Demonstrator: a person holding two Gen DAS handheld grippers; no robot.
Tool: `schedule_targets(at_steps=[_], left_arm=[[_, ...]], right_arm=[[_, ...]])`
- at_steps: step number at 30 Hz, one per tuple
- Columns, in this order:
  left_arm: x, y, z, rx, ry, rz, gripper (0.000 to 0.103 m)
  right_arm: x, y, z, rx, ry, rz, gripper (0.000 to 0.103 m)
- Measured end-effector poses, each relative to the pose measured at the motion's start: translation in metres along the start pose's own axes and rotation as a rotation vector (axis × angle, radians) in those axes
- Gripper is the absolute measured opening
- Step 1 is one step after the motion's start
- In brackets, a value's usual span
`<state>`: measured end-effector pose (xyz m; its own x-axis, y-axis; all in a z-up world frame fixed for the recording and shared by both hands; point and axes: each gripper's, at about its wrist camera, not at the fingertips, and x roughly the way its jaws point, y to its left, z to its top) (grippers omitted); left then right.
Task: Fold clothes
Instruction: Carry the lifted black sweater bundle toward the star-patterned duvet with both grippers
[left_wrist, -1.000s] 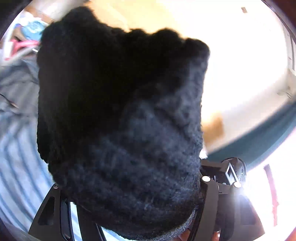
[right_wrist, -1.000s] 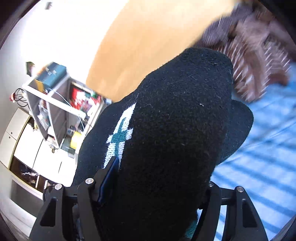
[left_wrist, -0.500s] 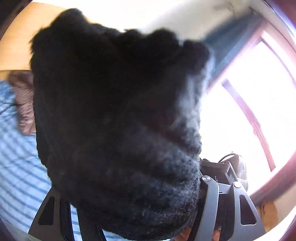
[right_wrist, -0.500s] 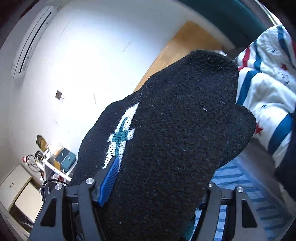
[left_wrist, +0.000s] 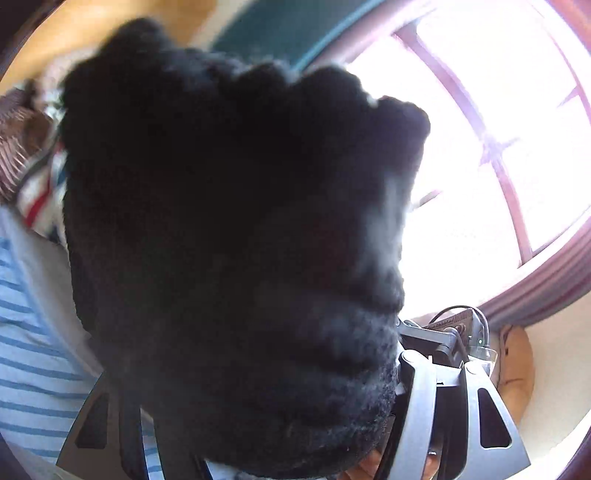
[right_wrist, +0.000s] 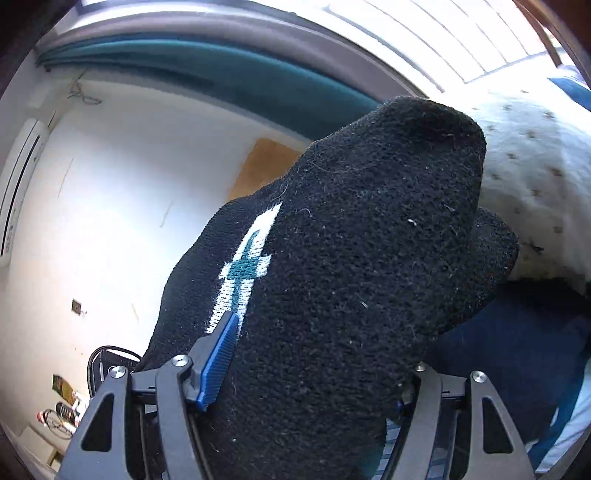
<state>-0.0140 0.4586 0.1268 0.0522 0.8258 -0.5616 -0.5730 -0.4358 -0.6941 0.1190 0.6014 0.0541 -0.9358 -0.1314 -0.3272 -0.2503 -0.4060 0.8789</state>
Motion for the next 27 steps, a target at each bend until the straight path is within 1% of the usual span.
schedule_targets(at_steps=[2, 3, 6, 8, 10, 11, 12, 14, 15, 17, 19, 21, 23, 27], left_arm=[[0.02, 0.012, -0.01, -0.018, 0.0, -0.017, 0.067], [0.029, 0.021, -0.014, -0.038, -0.005, -0.026, 0.067], [0.049, 0.06, -0.029, -0.134, -0.01, -0.013, 0.067], [0.061, 0.09, -0.039, -0.21, -0.005, -0.001, 0.068], [0.07, 0.124, -0.051, -0.274, 0.05, -0.028, 0.07], [0.075, 0.14, -0.056, -0.307, 0.068, -0.047, 0.071], [0.076, 0.148, -0.058, -0.319, 0.071, -0.067, 0.072], [0.075, 0.158, -0.061, -0.32, 0.058, -0.108, 0.073], [0.075, 0.159, -0.061, -0.318, 0.063, -0.114, 0.073], [0.077, 0.16, -0.059, -0.322, 0.087, -0.107, 0.074], [0.081, 0.163, -0.057, -0.351, 0.118, -0.102, 0.079], [0.083, 0.168, -0.056, -0.398, 0.147, -0.113, 0.082], [0.079, 0.166, -0.049, -0.413, 0.176, -0.074, 0.082], [0.068, 0.156, -0.03, -0.42, 0.242, 0.04, 0.083]], right_arm=[[-0.002, -0.021, 0.005, 0.018, 0.008, -0.032, 0.071], [0.002, -0.032, 0.007, 0.023, 0.028, -0.041, 0.071], [0.022, -0.069, 0.009, 0.107, 0.107, -0.043, 0.071], [0.039, -0.087, 0.005, 0.159, 0.157, -0.087, 0.07], [0.056, -0.103, -0.002, 0.209, 0.203, -0.144, 0.067], [0.063, -0.11, -0.004, 0.231, 0.223, -0.171, 0.066], [0.065, -0.11, -0.005, 0.235, 0.226, -0.192, 0.066], [0.068, -0.11, -0.006, 0.241, 0.23, -0.232, 0.066], [0.066, -0.106, -0.004, 0.225, 0.224, -0.247, 0.066], [0.063, -0.099, 0.001, 0.195, 0.213, -0.277, 0.065], [0.061, -0.099, 0.004, 0.192, 0.2, -0.3, 0.066], [0.06, -0.1, 0.009, 0.189, 0.204, -0.318, 0.066], [0.058, -0.099, 0.014, 0.175, 0.225, -0.318, 0.066], [0.042, -0.106, 0.028, 0.212, 0.215, -0.267, 0.067]])
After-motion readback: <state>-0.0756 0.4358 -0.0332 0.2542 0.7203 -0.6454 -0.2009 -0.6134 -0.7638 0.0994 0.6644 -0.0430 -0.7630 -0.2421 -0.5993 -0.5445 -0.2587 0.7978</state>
